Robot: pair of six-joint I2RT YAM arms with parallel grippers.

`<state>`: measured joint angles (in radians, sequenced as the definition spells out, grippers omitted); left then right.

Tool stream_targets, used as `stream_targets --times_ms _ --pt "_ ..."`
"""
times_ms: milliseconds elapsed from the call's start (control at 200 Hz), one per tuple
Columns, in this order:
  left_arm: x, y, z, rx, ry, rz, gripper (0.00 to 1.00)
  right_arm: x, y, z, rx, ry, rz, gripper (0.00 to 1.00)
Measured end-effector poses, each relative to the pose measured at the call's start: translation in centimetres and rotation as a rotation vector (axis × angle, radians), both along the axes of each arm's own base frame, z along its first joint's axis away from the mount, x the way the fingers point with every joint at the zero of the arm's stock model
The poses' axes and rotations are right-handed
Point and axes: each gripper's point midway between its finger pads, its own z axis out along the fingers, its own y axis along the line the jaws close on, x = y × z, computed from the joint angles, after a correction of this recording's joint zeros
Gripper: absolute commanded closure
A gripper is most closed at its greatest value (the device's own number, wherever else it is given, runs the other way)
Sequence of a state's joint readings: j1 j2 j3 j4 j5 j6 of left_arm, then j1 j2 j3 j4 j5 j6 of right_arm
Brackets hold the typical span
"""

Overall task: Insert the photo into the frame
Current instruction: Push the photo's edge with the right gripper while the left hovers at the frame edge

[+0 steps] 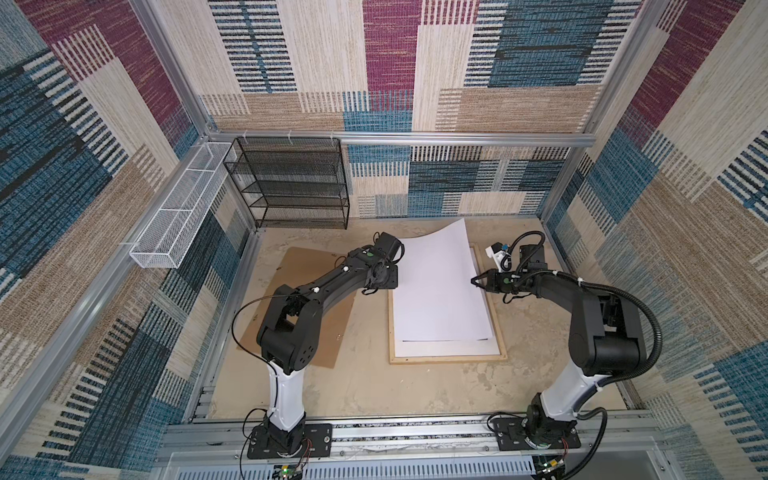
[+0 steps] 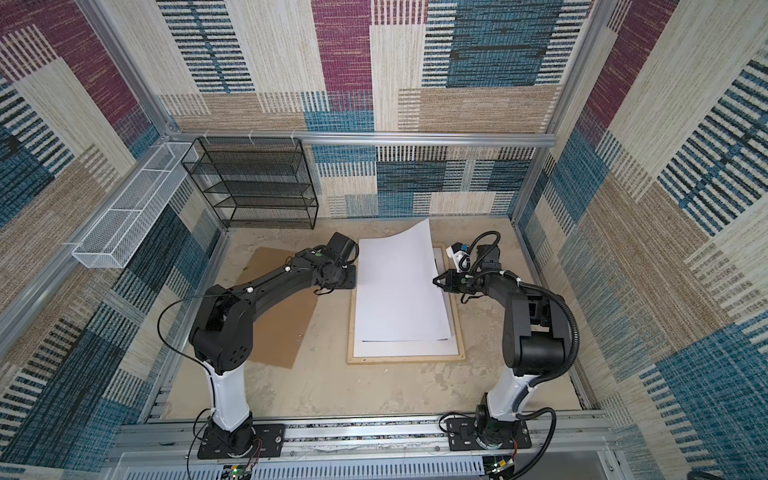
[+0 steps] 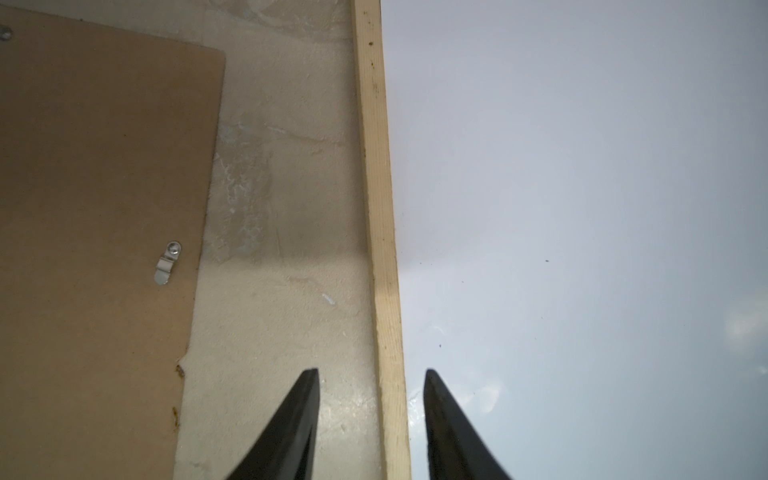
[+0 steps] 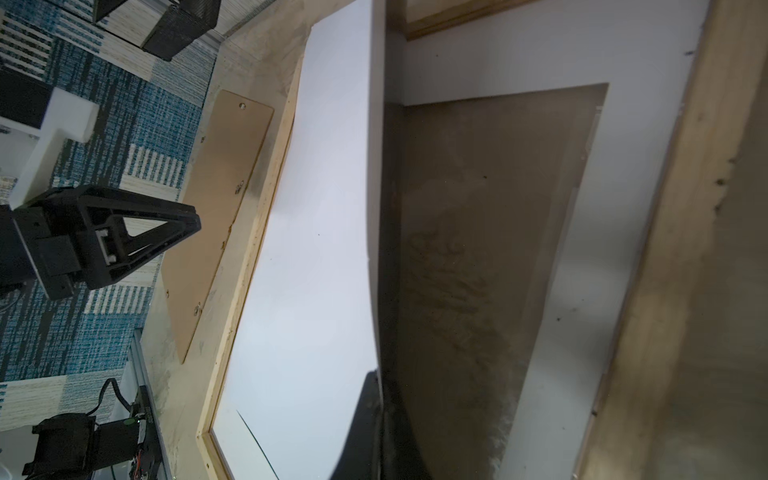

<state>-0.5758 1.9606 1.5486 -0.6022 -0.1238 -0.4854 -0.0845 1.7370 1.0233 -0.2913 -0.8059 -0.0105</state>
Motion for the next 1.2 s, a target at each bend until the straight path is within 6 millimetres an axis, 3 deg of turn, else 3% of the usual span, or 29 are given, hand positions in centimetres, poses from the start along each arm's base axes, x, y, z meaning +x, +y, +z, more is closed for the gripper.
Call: stream_targets --times_ms 245,596,841,1202 --pt "-0.2 -0.2 -1.0 -0.005 0.028 -0.01 0.56 -0.7 -0.9 -0.1 -0.075 0.062 -0.017 1.0" --pt "-1.0 0.3 -2.3 0.002 0.049 -0.01 0.58 -2.9 -0.7 1.6 -0.106 0.08 -0.014 1.0" --pt "-1.7 -0.9 -4.2 -0.075 0.061 -0.046 0.6 -3.5 -0.3 3.1 -0.108 0.044 -0.007 1.0" --pt "-1.2 -1.6 -5.7 -0.094 0.069 -0.054 0.72 -3.6 -0.3 2.2 -0.135 0.07 -0.018 1.0"
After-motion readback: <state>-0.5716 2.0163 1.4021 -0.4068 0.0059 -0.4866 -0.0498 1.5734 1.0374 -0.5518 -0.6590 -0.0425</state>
